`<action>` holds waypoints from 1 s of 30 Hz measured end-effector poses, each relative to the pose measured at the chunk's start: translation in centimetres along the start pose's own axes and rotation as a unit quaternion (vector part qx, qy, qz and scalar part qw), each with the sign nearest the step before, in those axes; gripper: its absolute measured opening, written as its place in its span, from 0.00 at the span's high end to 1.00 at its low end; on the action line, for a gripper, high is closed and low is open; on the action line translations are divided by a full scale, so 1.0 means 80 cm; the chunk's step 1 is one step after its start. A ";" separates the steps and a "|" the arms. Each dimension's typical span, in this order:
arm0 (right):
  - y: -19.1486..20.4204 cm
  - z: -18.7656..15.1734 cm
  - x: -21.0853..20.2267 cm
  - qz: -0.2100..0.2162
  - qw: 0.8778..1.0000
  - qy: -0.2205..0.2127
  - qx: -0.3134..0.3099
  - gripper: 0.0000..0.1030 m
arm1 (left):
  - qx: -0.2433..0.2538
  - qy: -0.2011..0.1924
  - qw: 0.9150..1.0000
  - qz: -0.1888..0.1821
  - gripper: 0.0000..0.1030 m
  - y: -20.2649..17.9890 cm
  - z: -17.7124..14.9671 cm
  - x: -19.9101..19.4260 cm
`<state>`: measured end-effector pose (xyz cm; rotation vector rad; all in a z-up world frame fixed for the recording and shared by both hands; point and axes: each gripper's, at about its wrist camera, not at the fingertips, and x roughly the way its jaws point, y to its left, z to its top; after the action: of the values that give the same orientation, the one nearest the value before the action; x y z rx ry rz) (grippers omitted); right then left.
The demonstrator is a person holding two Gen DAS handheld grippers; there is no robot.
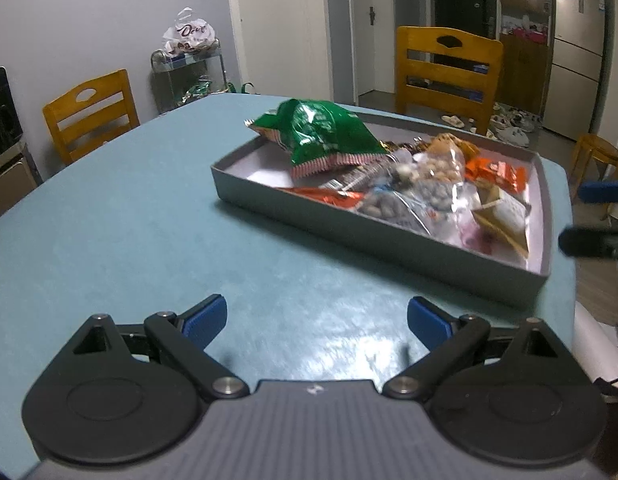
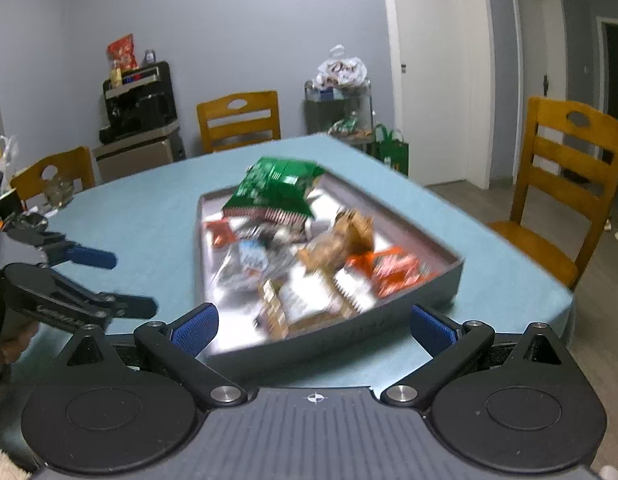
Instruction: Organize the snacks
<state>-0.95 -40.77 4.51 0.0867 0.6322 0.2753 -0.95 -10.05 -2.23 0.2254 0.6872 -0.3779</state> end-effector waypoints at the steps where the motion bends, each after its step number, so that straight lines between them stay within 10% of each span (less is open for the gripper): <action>1: 0.005 -0.006 0.001 -0.001 1.000 0.003 0.004 0.00 | -0.002 -0.002 1.000 -0.002 0.05 -0.001 -0.004 0.001; 30: 0.060 -0.038 0.041 -0.044 0.997 0.046 -0.031 0.00 | -0.024 0.014 1.000 -0.014 0.01 0.001 -0.022 0.015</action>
<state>-1.31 -35.29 0.96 -0.0130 0.7174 0.2137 -1.07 -9.72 -4.32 0.1765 0.7258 -0.3853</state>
